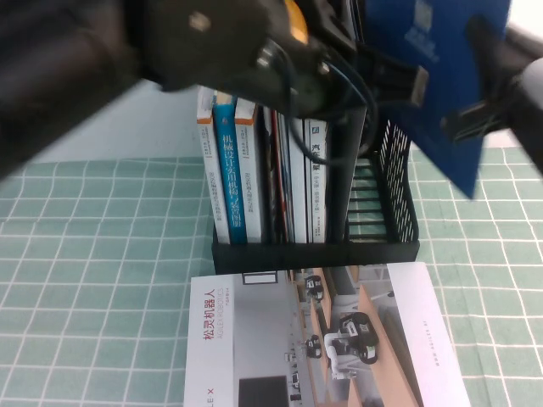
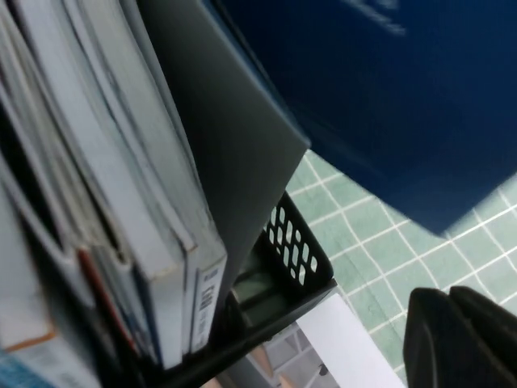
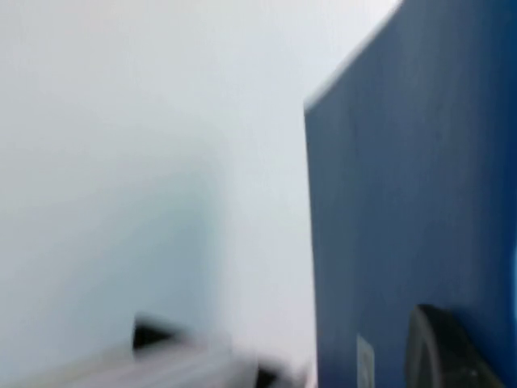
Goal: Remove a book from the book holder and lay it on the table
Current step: Pick up the right side book from the book shelf, then place the picked book on the book
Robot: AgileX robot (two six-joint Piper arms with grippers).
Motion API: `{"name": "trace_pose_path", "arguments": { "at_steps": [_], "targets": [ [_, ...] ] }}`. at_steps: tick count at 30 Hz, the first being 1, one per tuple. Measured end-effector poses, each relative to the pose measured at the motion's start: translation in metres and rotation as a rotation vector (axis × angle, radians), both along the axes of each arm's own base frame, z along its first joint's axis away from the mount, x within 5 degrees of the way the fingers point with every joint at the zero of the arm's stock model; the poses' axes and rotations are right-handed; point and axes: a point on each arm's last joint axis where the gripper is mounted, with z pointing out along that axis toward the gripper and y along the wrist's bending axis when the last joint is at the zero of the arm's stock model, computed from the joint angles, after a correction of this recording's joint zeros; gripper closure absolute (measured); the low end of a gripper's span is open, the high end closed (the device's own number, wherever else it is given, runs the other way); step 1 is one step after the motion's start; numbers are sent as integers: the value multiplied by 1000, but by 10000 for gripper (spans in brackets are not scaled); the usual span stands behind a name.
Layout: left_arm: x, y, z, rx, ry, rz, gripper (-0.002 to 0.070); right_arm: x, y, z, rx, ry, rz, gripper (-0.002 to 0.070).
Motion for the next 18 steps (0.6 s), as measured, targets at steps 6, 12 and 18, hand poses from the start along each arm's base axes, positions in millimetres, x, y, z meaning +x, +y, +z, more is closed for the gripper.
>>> {"name": "trace_pose_path", "arguments": {
  "at_steps": [6,12,18],
  "targets": [
    [-37,43,47,-5,-106,5,678,-57,-10,65,-176,-222,61,654],
    [-74,87,80,-16,-184,33,678,-102,-20,72,-545,-118,119,654],
    [-97,112,92,-20,-199,42,678,-125,-17,55,-720,-79,273,654]
  ]
}}
